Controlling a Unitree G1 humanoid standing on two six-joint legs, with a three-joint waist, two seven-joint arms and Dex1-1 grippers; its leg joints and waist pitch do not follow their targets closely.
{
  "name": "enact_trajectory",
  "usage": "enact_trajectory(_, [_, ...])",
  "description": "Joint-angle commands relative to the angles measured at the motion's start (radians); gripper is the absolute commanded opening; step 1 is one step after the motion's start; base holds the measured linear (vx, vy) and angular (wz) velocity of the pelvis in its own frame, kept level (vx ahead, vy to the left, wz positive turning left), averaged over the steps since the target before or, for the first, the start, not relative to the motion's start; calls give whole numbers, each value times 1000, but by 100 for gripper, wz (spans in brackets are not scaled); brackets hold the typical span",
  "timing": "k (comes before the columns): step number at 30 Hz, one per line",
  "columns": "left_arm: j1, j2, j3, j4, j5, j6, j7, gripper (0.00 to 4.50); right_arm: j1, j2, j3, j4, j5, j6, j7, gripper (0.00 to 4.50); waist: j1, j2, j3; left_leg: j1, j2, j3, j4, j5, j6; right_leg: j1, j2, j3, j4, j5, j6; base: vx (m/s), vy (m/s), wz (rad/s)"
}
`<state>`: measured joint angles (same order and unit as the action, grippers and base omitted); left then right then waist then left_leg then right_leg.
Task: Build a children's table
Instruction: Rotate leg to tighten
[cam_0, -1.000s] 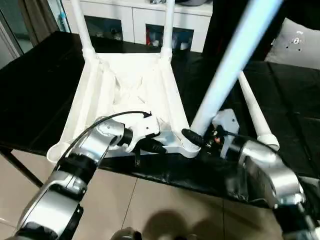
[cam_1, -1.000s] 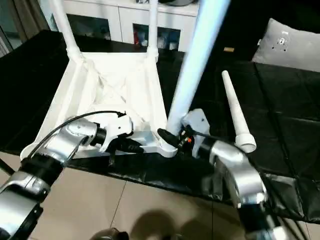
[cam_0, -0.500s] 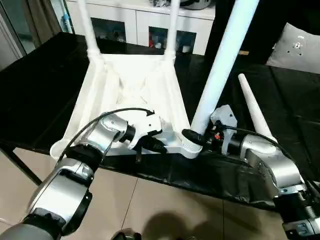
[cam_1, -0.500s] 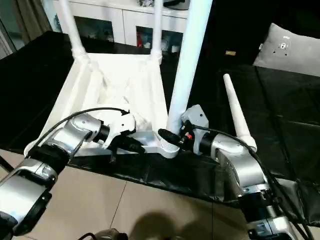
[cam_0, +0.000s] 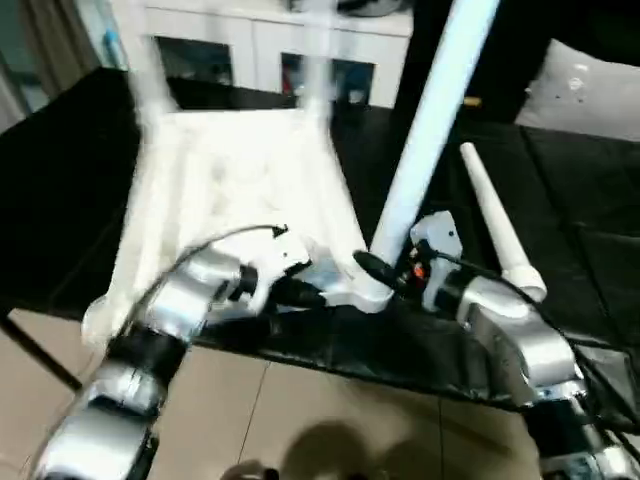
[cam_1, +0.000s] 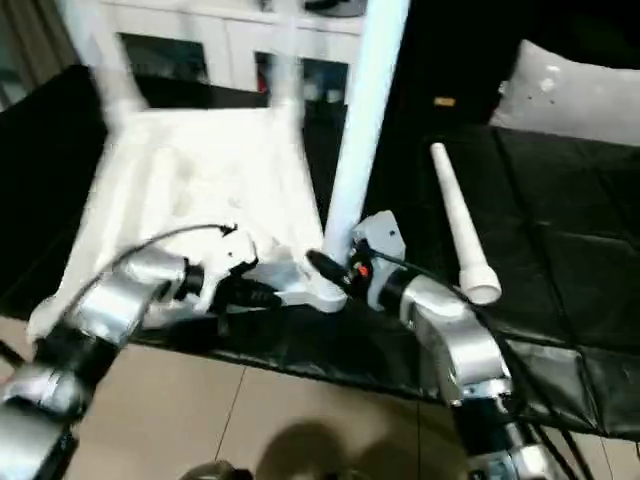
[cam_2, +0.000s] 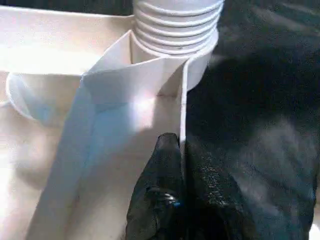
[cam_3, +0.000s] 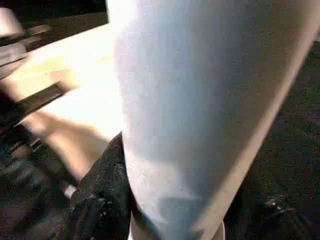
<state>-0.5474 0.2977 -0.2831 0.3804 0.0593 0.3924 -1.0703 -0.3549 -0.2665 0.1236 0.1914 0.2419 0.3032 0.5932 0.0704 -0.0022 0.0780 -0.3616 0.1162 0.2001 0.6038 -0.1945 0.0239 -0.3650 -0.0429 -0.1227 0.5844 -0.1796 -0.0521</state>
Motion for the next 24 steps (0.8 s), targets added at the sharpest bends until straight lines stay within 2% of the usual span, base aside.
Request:
enact_trajectory(1, [14, -47, -28, -137, -31, 39, -13, 0, 24, 1, 4, 129, -48, 71, -72, 190, 7, 3, -46, 26, 152, -88, -79, -349, -32, 19, -189, 105, -112, -503, -135, 0, 0, 0])
enact_trajectory(2, [19, -59, -45, -164, -14, 57, 8, 0, 19, 4, 1, 131, -46, 73, -75, 190, 7, 2, -43, 26, 149, -89, -78, -350, -26, 20, -188, 103, -119, -544, -117, 0, 0, 0])
enact_trajectory(3, [22, -63, -53, -181, -8, 70, 18, 0, 17, 5, 1, 131, -47, 74, -77, 190, 8, 3, -42, 31, 150, -89, -78, -363, -27, 18, -186, 101, -124, -573, -101, 0, 0, 0])
enact_trajectory(4, [22, -71, -60, -198, -8, 87, 28, 0, 14, 6, 1, 131, -49, 74, -77, 190, 10, 8, -41, 32, 149, -91, -79, -372, -26, 16, -184, 99, -127, -586, -92, 0, 0, 0])
enact_trajectory(6, [21, -77, -63, -223, -12, 115, 46, 0, 11, 9, -2, 131, -52, 74, -79, 190, 6, 7, -43, 33, 152, -95, -90, -411, -42, 16, -174, 94, -123, -567, -78, 0, 0, 0])
enact_trajectory(11, [24, -54, -51, -248, 2, 142, 77, 0, 15, 14, -8, 132, -52, 72, -84, 190, 5, 9, -43, 29, 151, -99, -91, -428, -53, 17, -185, 99, -123, -555, -82, 0, 0, 0])
enact_trajectory(15, [26, -34, -47, -254, 7, 152, 88, 0, 23, 16, -7, 128, -49, 76, -85, 190, 4, 8, -40, 32, 148, -98, -90, -442, -51, 12, -185, 99, -130, -586, -74, 0, 0, 0])
enact_trajectory(21, [7, -22, -35, -220, 16, 111, 115, 0, 21, 23, -12, 128, -29, 80, -64, 190, 0, 9, -39, 34, 148, -101, -90, -464, -52, 7, -180, 94, -135, -624, -56, 0, 0, 0])
enact_trajectory(23, [0, -19, -30, -207, 17, 100, 123, 0, 19, 22, -14, 130, -30, 71, -64, 260, -2, 9, -38, 37, 147, -101, -89, -476, -57, 5, -183, 95, -137, -632, -56, 0, 0, 0])
enact_trajectory(24, [-1, -18, -28, -203, 17, 97, 126, 0, 19, 22, -15, 131, -30, 67, -63, 260, -3, 9, -37, 36, 146, -102, -89, -481, -58, 5, -182, 94, -137, -639, -53, 0, 0, 0])
